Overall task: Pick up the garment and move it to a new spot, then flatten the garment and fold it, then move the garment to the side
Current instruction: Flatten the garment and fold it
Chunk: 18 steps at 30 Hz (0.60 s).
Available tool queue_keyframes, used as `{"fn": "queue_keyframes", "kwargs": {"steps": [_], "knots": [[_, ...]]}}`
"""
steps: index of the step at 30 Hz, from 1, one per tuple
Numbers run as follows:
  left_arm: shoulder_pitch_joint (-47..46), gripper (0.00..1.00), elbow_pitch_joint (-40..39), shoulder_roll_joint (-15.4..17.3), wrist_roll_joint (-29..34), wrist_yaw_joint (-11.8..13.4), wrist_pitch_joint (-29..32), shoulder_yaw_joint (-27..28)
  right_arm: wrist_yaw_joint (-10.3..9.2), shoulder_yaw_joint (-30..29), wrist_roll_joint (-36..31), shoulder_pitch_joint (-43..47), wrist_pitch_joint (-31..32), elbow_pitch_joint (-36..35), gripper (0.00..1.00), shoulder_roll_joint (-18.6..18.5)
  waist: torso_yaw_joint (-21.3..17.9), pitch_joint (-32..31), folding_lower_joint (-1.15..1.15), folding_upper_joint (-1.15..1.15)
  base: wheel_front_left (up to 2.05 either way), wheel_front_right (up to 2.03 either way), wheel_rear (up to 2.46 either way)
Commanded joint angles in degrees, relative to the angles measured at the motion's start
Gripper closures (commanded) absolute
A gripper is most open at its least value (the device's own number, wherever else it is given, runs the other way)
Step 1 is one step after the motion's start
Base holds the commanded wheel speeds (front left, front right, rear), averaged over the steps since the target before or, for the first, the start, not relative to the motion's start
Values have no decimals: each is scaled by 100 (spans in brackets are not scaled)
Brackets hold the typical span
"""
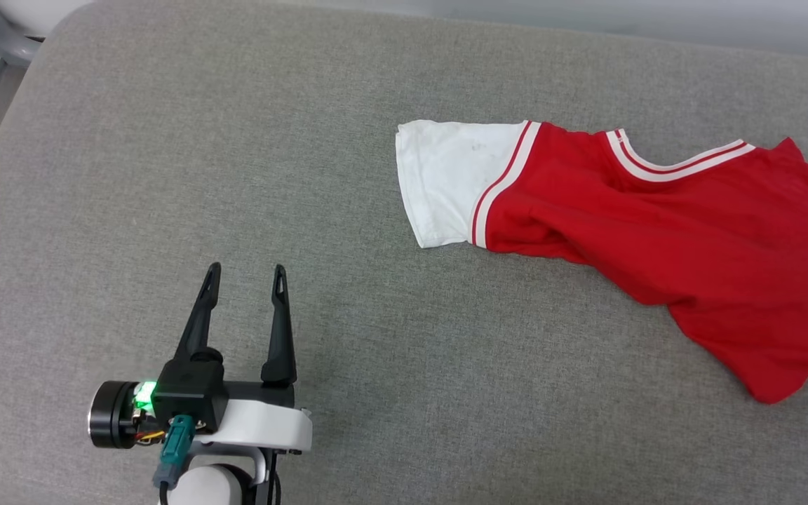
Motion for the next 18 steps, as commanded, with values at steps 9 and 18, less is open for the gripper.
{"fn": "queue_keyframes", "kwargs": {"steps": [9,18], "knots": [[181,0,47,34,65,-40,-13,208,-8,-573,-784,-38,-1955,102,0,496,-176,-427,0,0,0,0,0],[-220,0,169,269,-14,-383,-13,432,-8,-1628,-1746,496,-3285,-730,0,1414,-513,-669,0,0,0,0,0]]}}
